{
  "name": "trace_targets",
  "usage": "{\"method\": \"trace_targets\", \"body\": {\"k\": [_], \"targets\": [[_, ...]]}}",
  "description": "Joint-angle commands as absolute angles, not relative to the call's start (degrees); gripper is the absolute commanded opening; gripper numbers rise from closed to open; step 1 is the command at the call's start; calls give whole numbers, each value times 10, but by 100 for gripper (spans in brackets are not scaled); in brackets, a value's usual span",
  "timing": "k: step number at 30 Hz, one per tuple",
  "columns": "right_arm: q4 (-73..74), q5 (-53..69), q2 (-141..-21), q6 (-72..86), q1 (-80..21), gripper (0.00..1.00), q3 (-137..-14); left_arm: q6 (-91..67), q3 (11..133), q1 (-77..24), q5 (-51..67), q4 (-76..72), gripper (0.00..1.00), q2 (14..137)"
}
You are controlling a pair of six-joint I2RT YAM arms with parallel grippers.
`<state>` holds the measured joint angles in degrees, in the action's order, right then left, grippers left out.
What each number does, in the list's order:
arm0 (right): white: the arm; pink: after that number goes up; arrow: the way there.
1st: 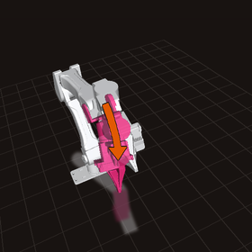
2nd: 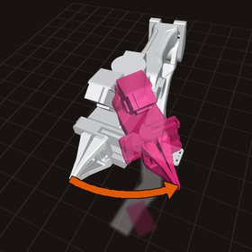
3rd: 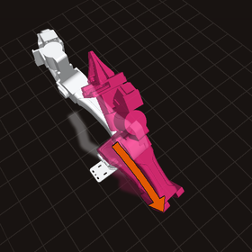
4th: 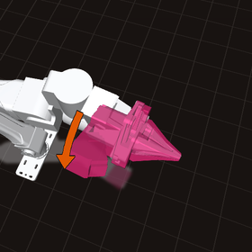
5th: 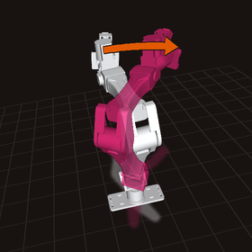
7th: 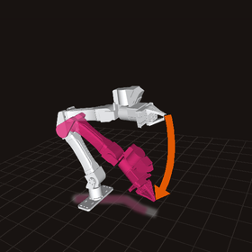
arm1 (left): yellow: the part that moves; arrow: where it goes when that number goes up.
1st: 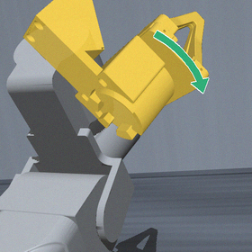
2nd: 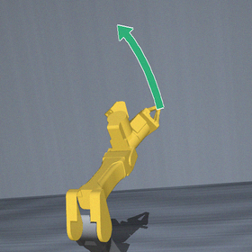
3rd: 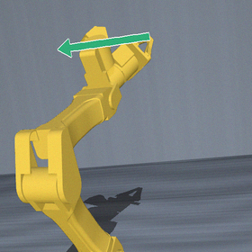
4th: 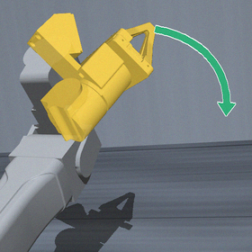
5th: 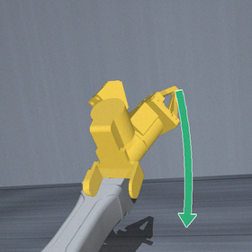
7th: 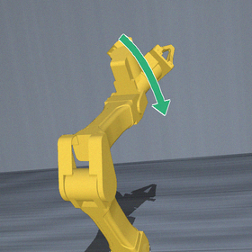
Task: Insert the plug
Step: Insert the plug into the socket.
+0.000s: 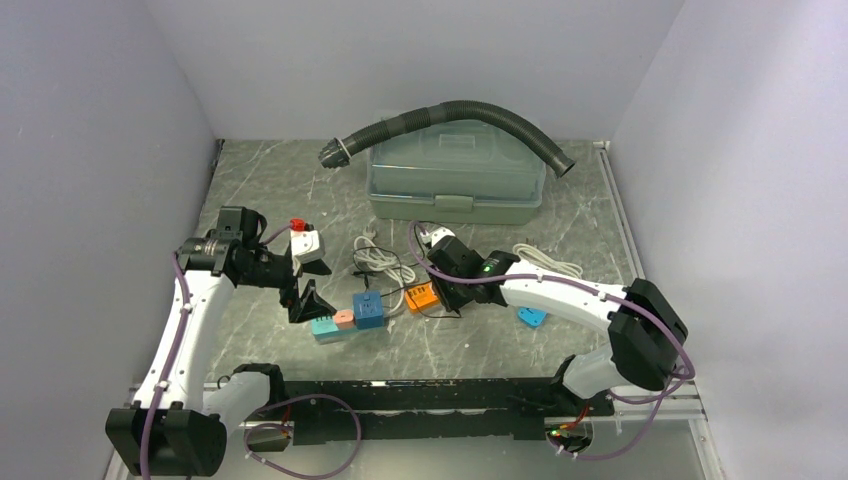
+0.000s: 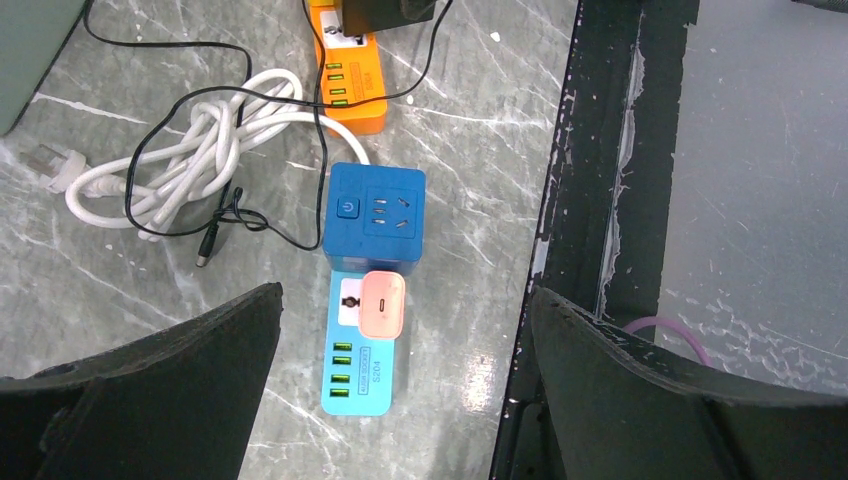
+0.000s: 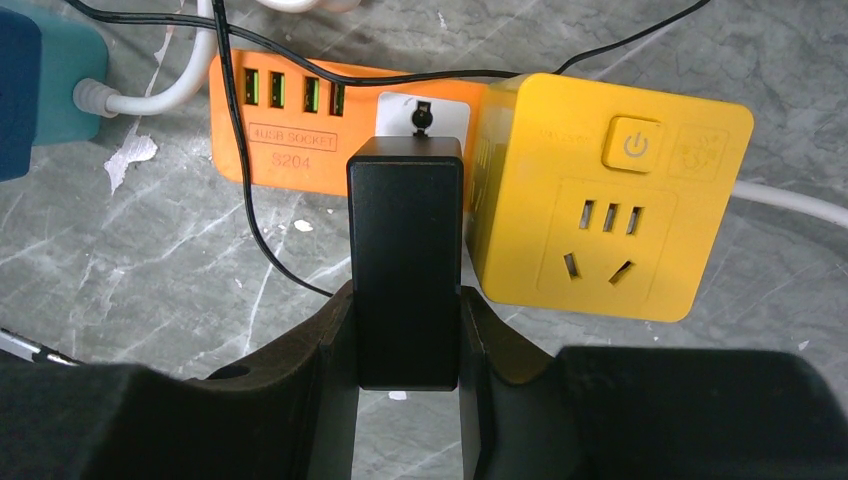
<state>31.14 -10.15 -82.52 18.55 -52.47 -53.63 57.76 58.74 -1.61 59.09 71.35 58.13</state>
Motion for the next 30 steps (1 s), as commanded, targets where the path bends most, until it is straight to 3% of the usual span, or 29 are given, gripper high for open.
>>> {"method": "trace_targets", "body": {"k": [1,27,30], "targets": [[332,-81,-843,186,-524,0,-546,584,586,-17,619,716,99,569],[385,-41,-917,162,-514,0,-593,607,581,-17,626,728,99,560],[400,-49,-919,170,-512,42,-621,608,584,-18,626,733,99,559]]}}
